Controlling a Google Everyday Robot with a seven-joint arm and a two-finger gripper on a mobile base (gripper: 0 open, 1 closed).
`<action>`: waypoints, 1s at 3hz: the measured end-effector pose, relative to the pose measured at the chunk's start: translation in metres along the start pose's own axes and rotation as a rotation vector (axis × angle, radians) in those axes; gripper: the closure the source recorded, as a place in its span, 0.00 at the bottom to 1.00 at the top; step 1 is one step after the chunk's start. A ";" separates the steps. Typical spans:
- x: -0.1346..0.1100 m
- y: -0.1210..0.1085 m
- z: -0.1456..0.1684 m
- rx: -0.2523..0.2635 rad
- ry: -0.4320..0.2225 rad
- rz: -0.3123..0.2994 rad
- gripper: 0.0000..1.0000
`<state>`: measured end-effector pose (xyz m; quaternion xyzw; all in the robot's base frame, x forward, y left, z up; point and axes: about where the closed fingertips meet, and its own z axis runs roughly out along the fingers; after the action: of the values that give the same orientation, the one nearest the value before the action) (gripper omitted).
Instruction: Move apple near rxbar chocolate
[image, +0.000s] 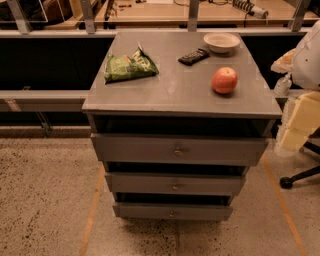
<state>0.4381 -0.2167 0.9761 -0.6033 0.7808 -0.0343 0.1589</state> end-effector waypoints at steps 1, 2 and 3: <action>0.000 0.000 0.000 0.000 0.000 0.000 0.00; -0.008 -0.014 0.013 0.006 -0.080 0.021 0.00; -0.010 -0.044 0.043 0.019 -0.229 0.106 0.00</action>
Offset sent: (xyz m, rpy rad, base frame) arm 0.0546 0.0134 -0.0232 0.2379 -0.0540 -0.0042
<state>0.4941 -0.2133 0.9480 -0.5598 0.7879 0.0357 0.2541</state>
